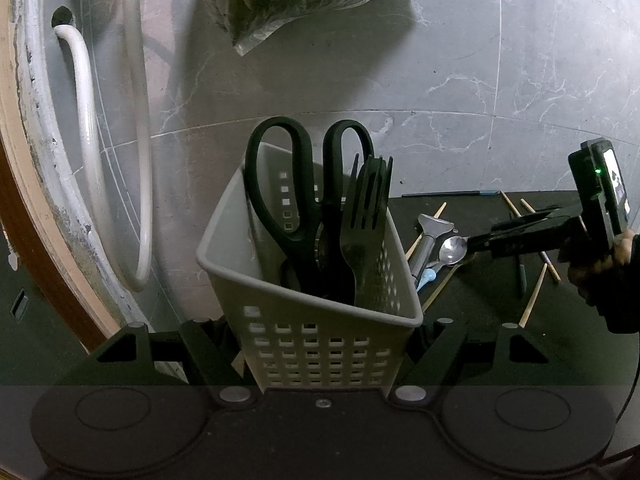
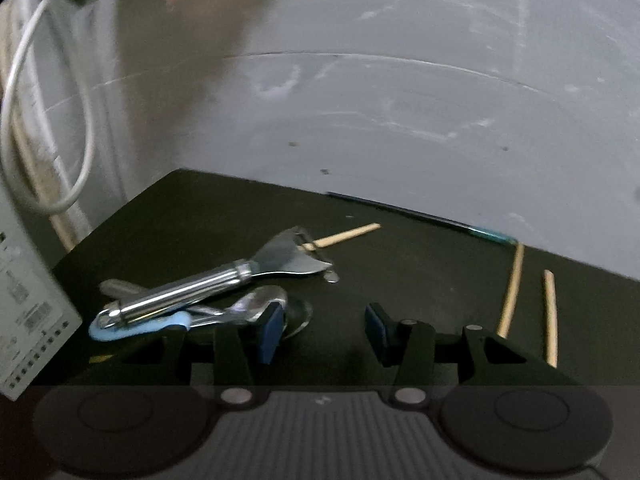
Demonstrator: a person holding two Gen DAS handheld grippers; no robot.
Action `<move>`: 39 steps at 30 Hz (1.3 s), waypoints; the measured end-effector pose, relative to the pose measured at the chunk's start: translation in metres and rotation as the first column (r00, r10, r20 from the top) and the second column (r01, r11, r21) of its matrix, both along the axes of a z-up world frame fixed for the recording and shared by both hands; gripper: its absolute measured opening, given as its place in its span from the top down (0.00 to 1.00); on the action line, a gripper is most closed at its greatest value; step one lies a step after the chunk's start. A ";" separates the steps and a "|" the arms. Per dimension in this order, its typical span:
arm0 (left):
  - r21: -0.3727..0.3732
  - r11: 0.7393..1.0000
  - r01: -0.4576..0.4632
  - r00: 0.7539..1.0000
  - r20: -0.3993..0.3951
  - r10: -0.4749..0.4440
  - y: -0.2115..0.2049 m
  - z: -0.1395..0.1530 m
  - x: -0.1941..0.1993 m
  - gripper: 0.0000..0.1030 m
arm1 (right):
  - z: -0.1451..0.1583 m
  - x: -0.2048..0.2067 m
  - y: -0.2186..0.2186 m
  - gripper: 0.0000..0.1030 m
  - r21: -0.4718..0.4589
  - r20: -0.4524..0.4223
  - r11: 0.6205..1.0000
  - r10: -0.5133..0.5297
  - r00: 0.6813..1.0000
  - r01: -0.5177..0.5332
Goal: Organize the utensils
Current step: 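Close the right gripper on a silver spoon handle, then lift the silver spoon with the right gripper and carry it over the caddy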
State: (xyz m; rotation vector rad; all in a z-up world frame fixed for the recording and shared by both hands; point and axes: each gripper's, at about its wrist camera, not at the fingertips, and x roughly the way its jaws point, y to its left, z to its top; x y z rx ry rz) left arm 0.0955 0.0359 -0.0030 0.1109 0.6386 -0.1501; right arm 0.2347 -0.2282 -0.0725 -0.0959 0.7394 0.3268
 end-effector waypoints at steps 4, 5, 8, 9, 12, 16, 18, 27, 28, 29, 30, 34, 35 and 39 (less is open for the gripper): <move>0.002 1.000 0.001 1.000 0.000 -0.001 0.000 0.000 0.000 0.25 | -0.002 0.002 -0.011 0.51 0.039 -0.009 0.998 -0.056 0.998 0.057; 0.002 1.000 0.002 1.000 0.000 -0.002 0.000 0.000 0.000 0.25 | -0.002 0.002 -0.012 0.51 0.046 -0.012 0.997 -0.059 0.998 0.060; 0.002 1.000 0.001 1.000 0.000 -0.001 0.000 0.000 0.000 0.25 | -0.003 0.001 -0.011 0.51 0.057 -0.019 0.997 -0.056 0.998 0.057; 0.002 1.000 0.001 1.000 0.000 -0.001 0.000 0.000 0.000 0.25 | -0.003 0.001 -0.010 0.52 0.062 -0.023 0.997 -0.054 0.998 0.056; 0.001 1.000 0.001 1.000 0.000 -0.001 0.000 0.000 0.000 0.25 | -0.005 0.002 -0.007 0.54 0.077 -0.038 0.996 -0.050 0.998 0.053; 0.001 1.000 0.000 1.000 0.000 0.000 0.000 0.000 0.000 0.25 | -0.008 0.003 0.000 0.57 0.092 -0.060 0.993 -0.065 0.996 0.070; 0.000 1.000 0.000 1.000 0.000 0.000 0.000 0.000 0.000 0.25 | -0.010 0.002 0.001 0.63 0.109 -0.069 0.991 -0.072 0.995 0.080; 0.001 1.000 0.002 1.000 0.001 -0.002 0.000 0.000 0.000 0.25 | -0.011 -0.006 0.006 0.89 0.175 -0.071 0.979 -0.095 0.993 0.106; 0.001 1.000 0.001 1.000 0.000 -0.001 0.000 0.000 0.000 0.25 | -0.010 -0.007 0.004 0.90 0.183 -0.071 0.976 -0.104 0.992 0.115; 0.000 1.000 0.001 1.000 0.000 -0.001 -0.001 0.000 0.000 0.26 | -0.008 -0.009 0.002 0.91 0.191 -0.067 0.973 -0.115 0.991 0.126; -0.002 1.000 0.002 1.000 0.000 -0.002 0.000 0.000 0.000 0.26 | -0.006 -0.011 0.000 0.93 0.201 -0.065 0.970 -0.125 0.990 0.136; -0.012 1.000 0.004 1.000 0.003 -0.004 0.002 0.000 0.000 0.26 | 0.008 -0.025 -0.009 0.96 0.233 -0.026 0.958 -0.166 0.986 0.167; -0.014 1.000 0.004 1.000 0.005 -0.004 0.003 0.000 0.000 0.26 | 0.012 -0.029 -0.011 0.97 0.236 -0.011 0.956 -0.175 0.984 0.173; -0.014 1.000 0.009 1.000 0.007 -0.009 0.002 0.000 0.001 0.26 | 0.027 -0.042 -0.018 0.98 0.229 0.053 0.954 -0.210 0.976 0.193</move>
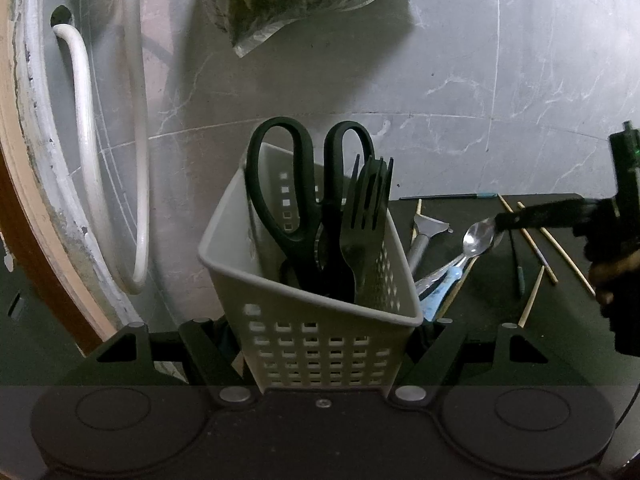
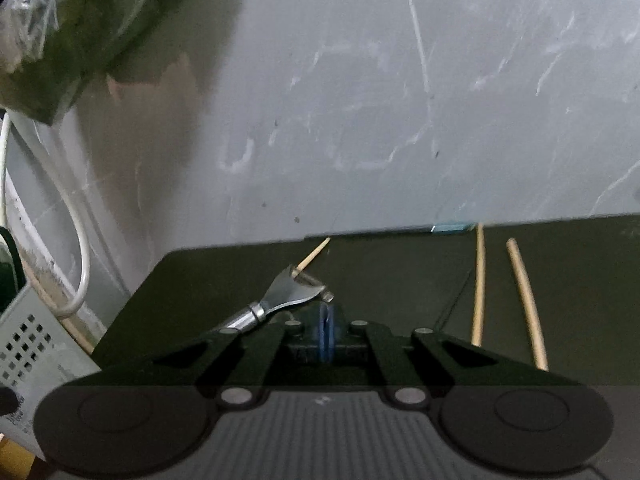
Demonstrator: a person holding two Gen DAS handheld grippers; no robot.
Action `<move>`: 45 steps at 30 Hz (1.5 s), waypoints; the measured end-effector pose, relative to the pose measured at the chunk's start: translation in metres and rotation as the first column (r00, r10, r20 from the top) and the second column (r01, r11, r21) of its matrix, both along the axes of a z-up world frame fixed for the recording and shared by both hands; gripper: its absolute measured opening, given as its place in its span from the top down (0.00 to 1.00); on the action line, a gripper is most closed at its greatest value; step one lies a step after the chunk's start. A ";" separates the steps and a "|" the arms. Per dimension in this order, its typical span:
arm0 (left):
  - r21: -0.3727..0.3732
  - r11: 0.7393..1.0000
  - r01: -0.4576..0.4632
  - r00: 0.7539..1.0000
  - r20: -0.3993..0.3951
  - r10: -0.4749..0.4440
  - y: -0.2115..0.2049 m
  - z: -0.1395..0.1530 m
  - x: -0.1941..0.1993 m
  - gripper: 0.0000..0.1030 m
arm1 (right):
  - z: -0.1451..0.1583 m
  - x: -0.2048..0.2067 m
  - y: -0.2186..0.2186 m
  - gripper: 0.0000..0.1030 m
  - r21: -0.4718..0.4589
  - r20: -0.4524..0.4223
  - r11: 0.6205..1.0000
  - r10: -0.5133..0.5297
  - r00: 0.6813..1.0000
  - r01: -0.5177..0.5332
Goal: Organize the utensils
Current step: 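Lift the silver spoon with the right gripper and carry it over the caddy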
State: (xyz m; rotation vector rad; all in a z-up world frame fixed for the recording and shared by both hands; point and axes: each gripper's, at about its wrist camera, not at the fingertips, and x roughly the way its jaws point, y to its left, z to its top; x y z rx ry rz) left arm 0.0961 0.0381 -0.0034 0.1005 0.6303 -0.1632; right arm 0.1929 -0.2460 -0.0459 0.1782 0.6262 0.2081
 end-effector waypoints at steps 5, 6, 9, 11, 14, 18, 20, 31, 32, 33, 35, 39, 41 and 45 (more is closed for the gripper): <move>-0.003 1.000 0.006 1.000 0.004 -0.006 0.001 -0.001 0.000 0.26 | 0.015 -0.004 -0.004 0.99 -0.050 0.050 0.999 -0.014 0.999 0.017; -0.003 1.000 0.007 1.000 0.005 -0.007 0.002 -0.001 0.000 0.26 | 0.017 -0.004 -0.004 0.99 -0.063 0.060 0.998 -0.016 0.998 0.020; -0.007 1.000 0.012 1.000 0.006 -0.012 0.003 -0.001 0.000 0.26 | 0.022 -0.001 -0.006 0.99 -0.083 0.074 0.996 -0.016 0.997 0.023; -0.006 1.000 0.015 1.000 0.007 -0.015 0.003 -0.001 0.001 0.26 | 0.023 0.001 -0.008 1.00 -0.098 0.081 0.995 -0.013 0.997 0.021; -0.006 1.000 0.020 1.000 0.008 -0.020 0.003 -0.002 0.002 0.26 | 0.027 0.003 -0.008 1.00 -0.116 0.093 0.993 -0.007 0.996 0.018; -0.007 1.000 0.022 1.000 0.009 -0.022 0.004 -0.002 0.002 0.26 | 0.036 0.003 -0.007 1.00 -0.141 0.118 0.990 0.009 0.993 0.008; -0.008 1.000 0.022 1.000 0.010 -0.022 0.004 -0.002 0.002 0.26 | 0.041 0.001 -0.004 1.00 -0.156 0.134 0.988 0.022 0.991 -0.001; -0.011 1.000 0.018 1.000 0.012 -0.018 0.004 -0.001 0.001 0.26 | 0.075 -0.019 0.014 1.00 -0.236 0.229 0.970 0.118 0.966 -0.063; -0.011 1.000 0.018 1.000 0.013 -0.018 0.004 -0.001 0.001 0.26 | 0.079 -0.021 0.016 1.00 -0.240 0.239 0.969 0.123 0.963 -0.064; -0.011 1.000 0.018 1.000 0.014 -0.018 0.004 -0.002 0.001 0.26 | 0.083 -0.023 0.017 1.00 -0.243 0.252 0.968 0.129 0.959 -0.066; -0.013 1.000 0.017 1.000 0.015 -0.016 0.003 -0.002 0.001 0.26 | 0.092 -0.028 0.018 1.00 -0.243 0.274 0.968 0.137 0.952 -0.069; -0.013 1.000 0.016 1.000 0.016 -0.016 0.004 -0.002 0.000 0.26 | 0.108 -0.034 0.023 1.00 -0.248 0.320 0.966 0.155 0.935 -0.075; -0.013 1.000 0.016 1.000 0.016 -0.016 0.003 -0.002 0.000 0.26 | 0.120 -0.038 0.027 1.00 -0.253 0.348 0.964 0.169 0.922 -0.081; -0.014 1.000 0.016 1.000 0.016 -0.016 0.004 -0.002 0.000 0.26 | 0.156 -0.056 0.038 1.00 -0.230 0.422 0.963 0.228 0.878 -0.140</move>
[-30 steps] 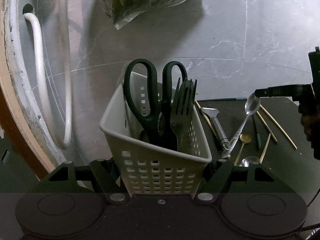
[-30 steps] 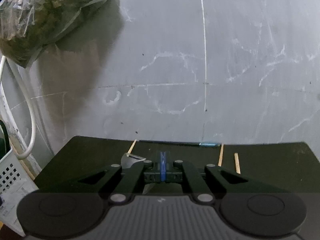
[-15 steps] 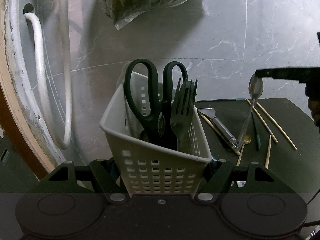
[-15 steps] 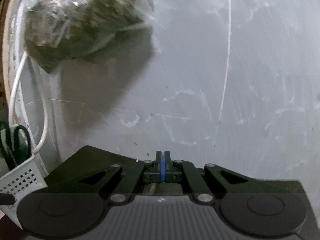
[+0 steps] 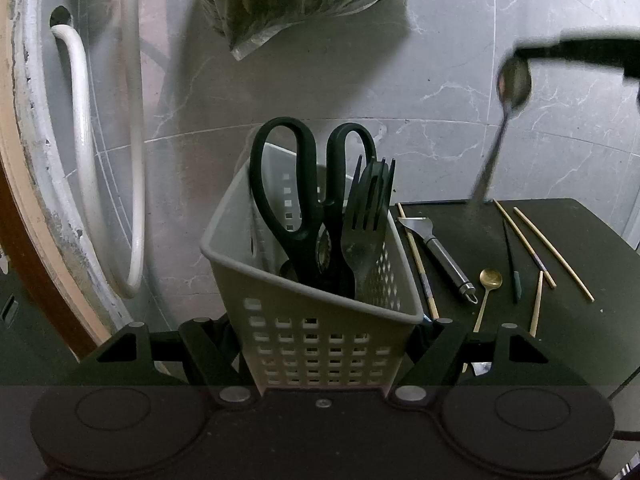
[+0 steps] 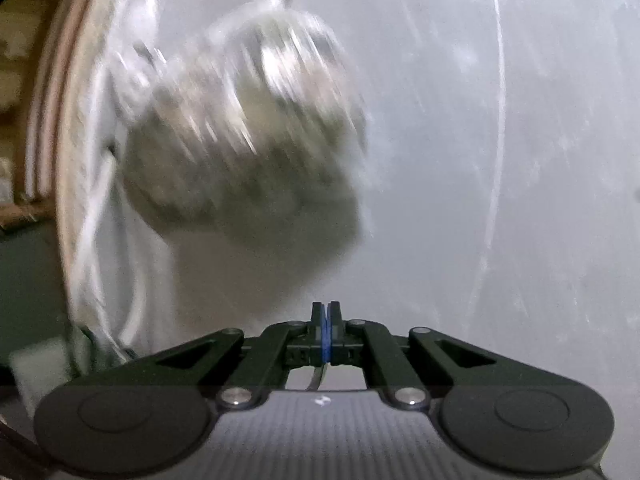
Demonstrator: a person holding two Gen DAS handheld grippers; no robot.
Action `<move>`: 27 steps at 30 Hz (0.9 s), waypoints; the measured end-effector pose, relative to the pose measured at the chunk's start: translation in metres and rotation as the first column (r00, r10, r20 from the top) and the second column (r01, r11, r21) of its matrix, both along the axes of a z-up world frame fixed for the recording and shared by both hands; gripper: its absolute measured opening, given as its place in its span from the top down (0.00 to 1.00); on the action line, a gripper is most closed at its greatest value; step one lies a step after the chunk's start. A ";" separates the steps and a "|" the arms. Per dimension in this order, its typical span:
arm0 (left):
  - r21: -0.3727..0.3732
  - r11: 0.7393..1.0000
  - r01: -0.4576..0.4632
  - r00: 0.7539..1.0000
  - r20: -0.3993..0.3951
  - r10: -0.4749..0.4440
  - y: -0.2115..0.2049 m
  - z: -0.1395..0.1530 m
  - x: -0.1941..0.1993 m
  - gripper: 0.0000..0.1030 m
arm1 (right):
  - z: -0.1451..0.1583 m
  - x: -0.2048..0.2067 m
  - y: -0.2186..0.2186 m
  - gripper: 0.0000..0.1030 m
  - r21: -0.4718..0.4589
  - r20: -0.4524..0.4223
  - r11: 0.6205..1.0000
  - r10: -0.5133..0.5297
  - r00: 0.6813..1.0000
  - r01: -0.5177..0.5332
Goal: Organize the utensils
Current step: 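Lift the silver spoon with the right gripper and carry it over the caddy, then lower the spoon into the caddy and open the right gripper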
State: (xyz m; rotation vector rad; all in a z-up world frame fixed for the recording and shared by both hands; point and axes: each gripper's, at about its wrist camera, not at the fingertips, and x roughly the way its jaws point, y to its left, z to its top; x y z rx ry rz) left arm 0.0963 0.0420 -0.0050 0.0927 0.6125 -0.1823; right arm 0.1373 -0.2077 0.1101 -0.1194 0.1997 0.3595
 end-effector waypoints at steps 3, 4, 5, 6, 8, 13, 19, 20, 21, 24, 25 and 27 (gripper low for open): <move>0.000 1.000 -0.001 1.000 0.000 0.001 0.000 0.000 0.000 0.26 | 0.028 -0.018 0.009 1.00 0.033 0.073 0.996 0.077 0.994 -0.080; 0.000 1.000 0.000 1.000 0.000 0.000 0.000 0.000 0.000 0.26 | 0.038 -0.023 0.013 1.00 0.041 0.101 0.993 0.108 0.989 -0.113; 0.000 1.000 0.000 1.000 0.000 0.000 0.000 0.000 0.000 0.26 | 0.045 -0.026 0.019 1.00 0.041 0.124 0.990 0.132 0.984 -0.138; 0.000 1.000 0.000 1.000 0.000 0.000 0.000 0.000 0.000 0.26 | 0.051 -0.030 0.025 1.00 0.044 0.145 0.985 0.160 0.976 -0.168; 0.000 1.000 -0.001 1.000 0.001 0.001 0.000 0.000 0.000 0.26 | 0.059 -0.035 0.035 1.00 0.049 0.166 0.974 0.209 0.964 -0.219; 0.000 1.000 0.000 1.000 0.001 0.000 0.000 0.000 -0.001 0.26 | 0.053 -0.042 0.068 1.00 -0.009 0.182 0.947 0.317 0.931 -0.321; 0.000 1.000 0.000 1.000 0.001 0.000 0.000 0.000 -0.001 0.26 | 0.025 -0.044 0.102 1.00 -0.104 0.148 0.916 0.399 0.905 -0.387; 0.000 1.000 0.000 1.000 0.001 0.000 0.000 0.000 -0.001 0.26 | 0.021 -0.046 0.105 1.00 -0.111 0.139 0.912 0.407 0.903 -0.394; 0.000 1.000 0.000 1.000 0.001 0.000 0.000 0.001 0.000 0.26 | 0.016 -0.046 0.108 1.00 -0.120 0.128 0.909 0.413 0.902 -0.399; 0.000 1.000 0.000 1.000 0.001 0.000 0.000 0.001 0.000 0.26 | 0.002 -0.050 0.112 1.00 -0.124 0.084 0.907 0.413 0.907 -0.402; 0.000 1.000 0.000 1.000 0.002 0.000 0.000 0.000 -0.001 0.26 | -0.003 -0.050 0.112 1.00 -0.109 0.061 0.907 0.415 0.908 -0.407; 0.000 1.000 0.000 1.000 0.001 0.000 0.000 0.001 0.000 0.26 | -0.012 -0.050 0.115 1.00 -0.101 0.026 0.908 0.412 0.911 -0.407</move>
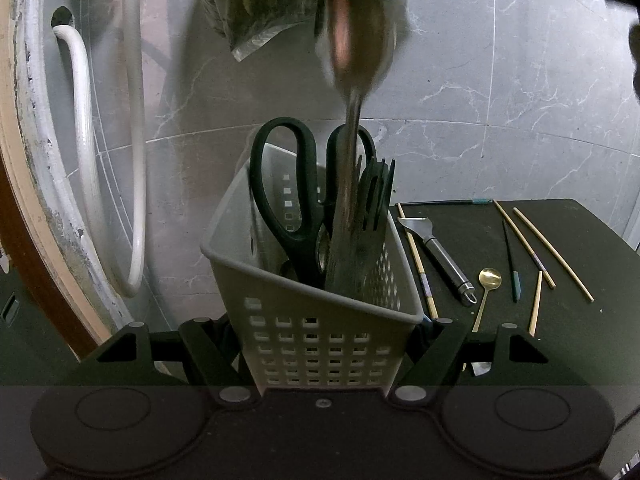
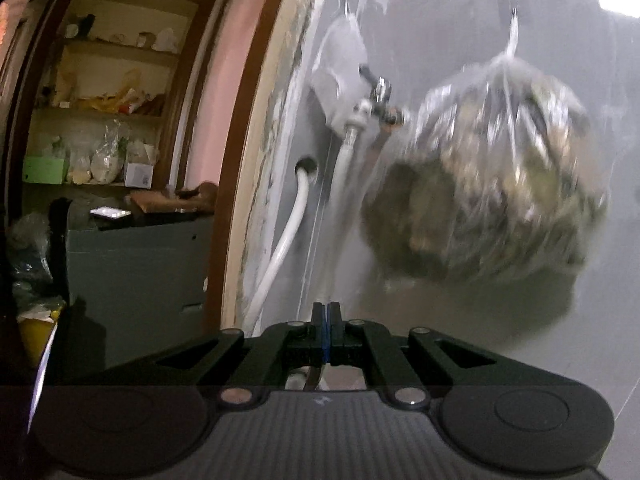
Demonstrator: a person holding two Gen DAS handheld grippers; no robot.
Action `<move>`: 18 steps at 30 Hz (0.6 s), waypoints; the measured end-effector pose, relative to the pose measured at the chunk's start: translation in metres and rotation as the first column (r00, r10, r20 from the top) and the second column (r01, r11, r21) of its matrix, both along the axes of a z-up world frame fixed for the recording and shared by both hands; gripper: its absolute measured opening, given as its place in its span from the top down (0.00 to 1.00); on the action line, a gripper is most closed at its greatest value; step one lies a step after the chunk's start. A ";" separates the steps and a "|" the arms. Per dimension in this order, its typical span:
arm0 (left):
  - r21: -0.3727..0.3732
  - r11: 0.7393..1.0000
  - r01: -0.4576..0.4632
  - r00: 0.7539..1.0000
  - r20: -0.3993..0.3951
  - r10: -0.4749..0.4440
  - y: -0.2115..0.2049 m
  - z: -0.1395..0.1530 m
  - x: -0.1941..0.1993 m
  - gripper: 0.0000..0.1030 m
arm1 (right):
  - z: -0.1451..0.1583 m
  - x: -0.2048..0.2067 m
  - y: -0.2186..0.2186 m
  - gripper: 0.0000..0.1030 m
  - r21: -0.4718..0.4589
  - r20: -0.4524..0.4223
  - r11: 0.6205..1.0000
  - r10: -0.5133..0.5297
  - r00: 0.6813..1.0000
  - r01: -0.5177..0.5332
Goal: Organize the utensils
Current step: 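Lower the spoon into the caddy and open the right gripper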
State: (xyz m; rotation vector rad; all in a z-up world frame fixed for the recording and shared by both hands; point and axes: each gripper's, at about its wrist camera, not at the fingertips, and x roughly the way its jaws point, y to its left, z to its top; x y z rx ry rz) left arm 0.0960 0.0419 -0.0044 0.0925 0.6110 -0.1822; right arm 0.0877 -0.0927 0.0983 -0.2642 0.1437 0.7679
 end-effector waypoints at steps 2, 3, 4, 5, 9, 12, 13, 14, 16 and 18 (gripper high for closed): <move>0.000 1.000 0.000 1.000 0.000 0.000 0.000 0.000 -0.001 0.26 | -0.007 -0.002 0.001 1.00 -0.005 -0.025 1.000 0.000 1.000 -0.001; 0.000 1.000 0.000 1.000 0.000 0.000 0.000 0.000 0.000 0.26 | -0.011 -0.001 0.002 1.00 -0.012 -0.036 1.000 0.003 0.999 -0.004; 0.001 1.000 0.001 1.000 0.000 -0.001 0.000 0.000 0.000 0.26 | -0.014 -0.001 0.002 1.00 -0.020 -0.044 1.000 0.006 0.999 -0.007; 0.001 1.000 0.002 1.000 0.000 -0.002 0.000 0.000 -0.001 0.26 | -0.017 -0.002 0.003 1.00 -0.026 -0.056 1.000 0.009 0.998 -0.011; 0.001 1.000 0.003 1.000 0.000 -0.003 0.001 0.000 -0.001 0.26 | -0.026 -0.001 0.004 1.00 -0.042 -0.096 0.999 0.020 0.995 -0.024; 0.001 1.000 0.002 1.000 0.000 -0.002 0.000 0.000 -0.001 0.26 | -0.031 -0.002 0.005 1.00 -0.056 -0.115 0.998 0.027 0.993 -0.034; 0.001 1.000 0.003 1.000 0.000 -0.003 0.000 0.000 -0.001 0.26 | -0.032 -0.002 0.006 1.00 -0.058 -0.121 0.998 0.028 0.992 -0.036; 0.001 1.000 0.002 1.000 0.000 -0.002 0.000 0.000 -0.001 0.26 | -0.034 -0.002 0.006 1.00 -0.060 -0.125 0.998 0.029 0.992 -0.036; 0.001 1.000 0.002 1.000 0.000 -0.002 0.000 0.000 -0.001 0.26 | -0.035 -0.001 0.006 1.00 -0.061 -0.131 0.997 0.027 0.991 -0.035; 0.001 1.000 0.002 1.000 0.000 -0.002 0.000 0.000 0.000 0.26 | -0.036 0.000 0.005 1.00 -0.063 -0.137 0.998 0.021 0.990 -0.030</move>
